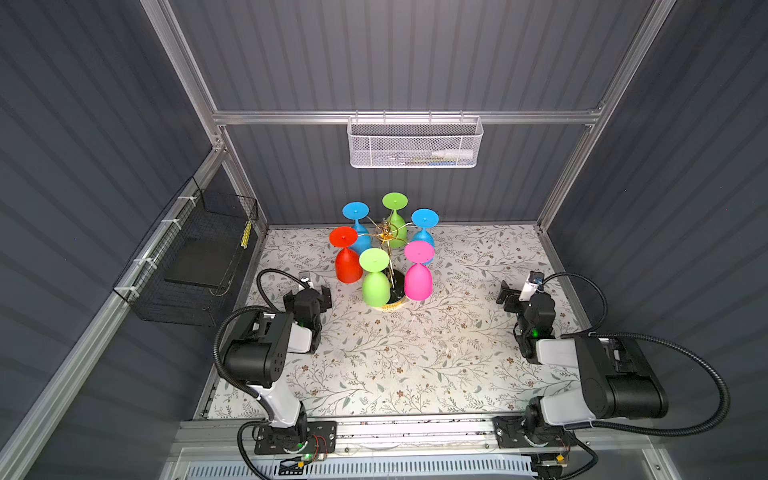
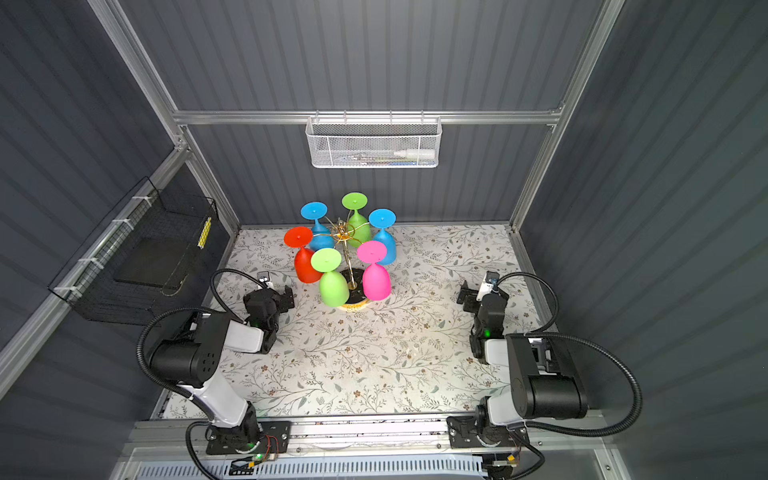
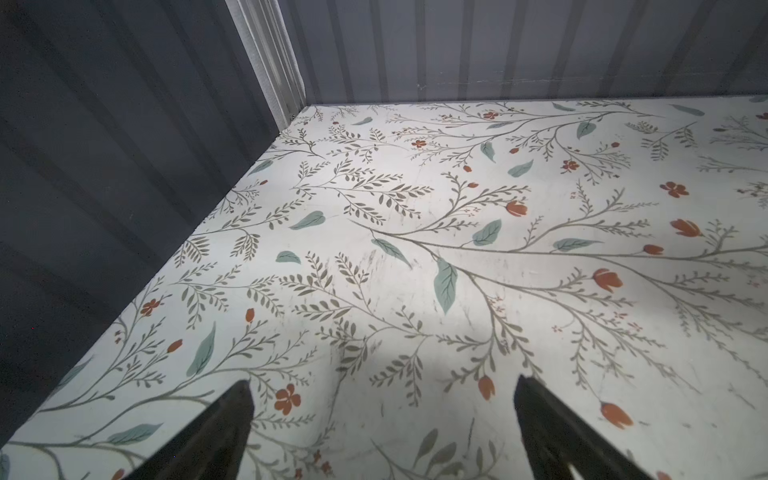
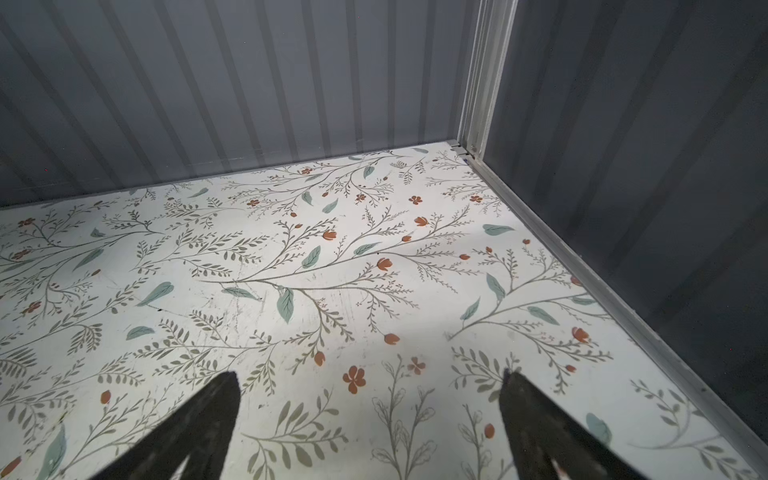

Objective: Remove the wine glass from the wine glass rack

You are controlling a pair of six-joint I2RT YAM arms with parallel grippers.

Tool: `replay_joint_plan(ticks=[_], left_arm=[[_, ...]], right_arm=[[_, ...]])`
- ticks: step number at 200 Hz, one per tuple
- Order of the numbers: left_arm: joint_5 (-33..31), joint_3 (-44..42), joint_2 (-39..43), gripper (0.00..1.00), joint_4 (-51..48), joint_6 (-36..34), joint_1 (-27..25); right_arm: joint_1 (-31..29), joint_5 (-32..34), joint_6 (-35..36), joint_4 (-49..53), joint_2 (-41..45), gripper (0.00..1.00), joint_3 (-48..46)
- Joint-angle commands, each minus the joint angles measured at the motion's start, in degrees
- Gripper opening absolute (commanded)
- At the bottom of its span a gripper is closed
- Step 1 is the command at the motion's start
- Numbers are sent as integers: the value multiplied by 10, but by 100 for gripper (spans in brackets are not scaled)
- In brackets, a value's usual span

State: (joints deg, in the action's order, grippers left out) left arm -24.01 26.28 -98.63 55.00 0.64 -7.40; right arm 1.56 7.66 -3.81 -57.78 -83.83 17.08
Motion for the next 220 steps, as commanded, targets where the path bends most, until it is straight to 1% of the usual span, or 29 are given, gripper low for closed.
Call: replay_joint_plan(ticks=[1,158,168,172,178,184,190,197,205,211,220], left_arm=[[-9,-4,1,100,0,5,2],[-4,-4,3,100,-3,5,3],[-20,-8,6,100,10,3,3],[-25,-9,15,100,0,7,3],[-21,-15,30,100,-17,15,3],[-18,-25,38,100,4,10,3],[-41,-31,49,100,19,0,-3],[-69,-30,81,100,-13,7,-10],[-79,-25,126,100,-58,11,-11],[-85,-16,161,100,-103,27,-12],[-91,2,220,100,-177,62,-11]], right_arm=[[1,-8,7,6,2,99,9],[4,-15,6,8,3,99,9],[3,-5,5,0,9,99,5],[2,0,5,4,19,99,5],[-2,9,5,38,46,99,8],[-6,24,5,92,79,99,20],[-9,41,0,158,112,99,40],[-8,63,-26,251,144,99,78],[-7,80,-64,340,168,99,123],[-4,81,-93,384,180,99,159],[-1,81,-155,432,191,99,196]])
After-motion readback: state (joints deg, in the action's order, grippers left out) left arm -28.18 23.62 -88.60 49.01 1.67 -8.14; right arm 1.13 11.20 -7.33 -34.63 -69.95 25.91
